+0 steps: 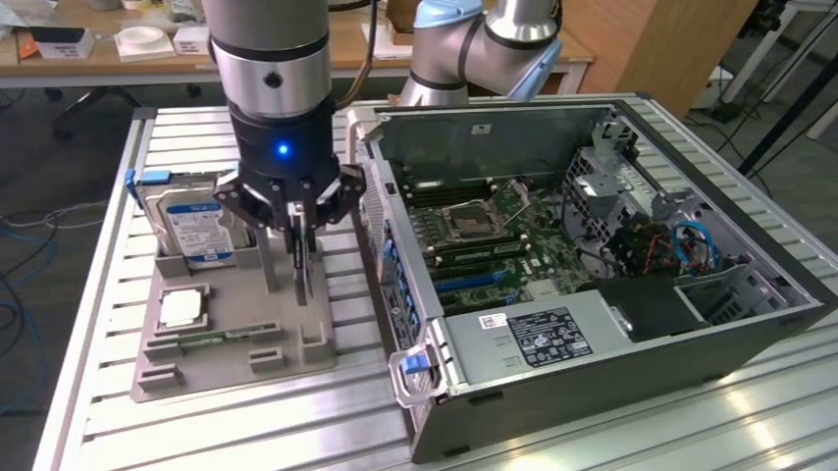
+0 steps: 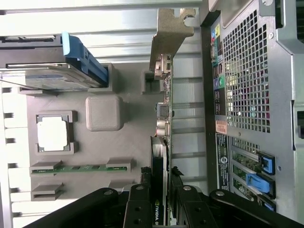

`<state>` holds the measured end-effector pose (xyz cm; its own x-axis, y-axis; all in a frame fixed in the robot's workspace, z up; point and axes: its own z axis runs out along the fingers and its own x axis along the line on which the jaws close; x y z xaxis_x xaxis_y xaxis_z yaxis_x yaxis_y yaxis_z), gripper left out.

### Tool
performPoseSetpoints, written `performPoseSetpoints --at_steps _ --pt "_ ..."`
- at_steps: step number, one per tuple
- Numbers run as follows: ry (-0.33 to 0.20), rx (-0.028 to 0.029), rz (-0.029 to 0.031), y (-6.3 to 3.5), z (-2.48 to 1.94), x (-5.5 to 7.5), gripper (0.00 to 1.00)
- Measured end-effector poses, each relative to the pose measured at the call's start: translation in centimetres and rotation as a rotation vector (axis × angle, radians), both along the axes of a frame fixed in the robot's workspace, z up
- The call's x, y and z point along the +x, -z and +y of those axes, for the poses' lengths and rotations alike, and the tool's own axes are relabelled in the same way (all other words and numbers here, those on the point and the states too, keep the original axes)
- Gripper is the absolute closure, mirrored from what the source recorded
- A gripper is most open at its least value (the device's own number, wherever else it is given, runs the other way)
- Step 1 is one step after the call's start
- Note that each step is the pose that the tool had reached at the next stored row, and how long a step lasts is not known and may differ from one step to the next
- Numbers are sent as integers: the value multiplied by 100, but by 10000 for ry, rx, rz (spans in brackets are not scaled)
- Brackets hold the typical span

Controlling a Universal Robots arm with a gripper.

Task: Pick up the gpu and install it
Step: 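Pick up the gpu and move the gpu toward the slot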

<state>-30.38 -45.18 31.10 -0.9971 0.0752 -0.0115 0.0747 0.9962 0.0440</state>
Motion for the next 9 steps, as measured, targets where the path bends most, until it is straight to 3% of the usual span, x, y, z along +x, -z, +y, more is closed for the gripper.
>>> performPoseSetpoints --at_steps 9 --pt "0 0 -1 -28 0 0 73"
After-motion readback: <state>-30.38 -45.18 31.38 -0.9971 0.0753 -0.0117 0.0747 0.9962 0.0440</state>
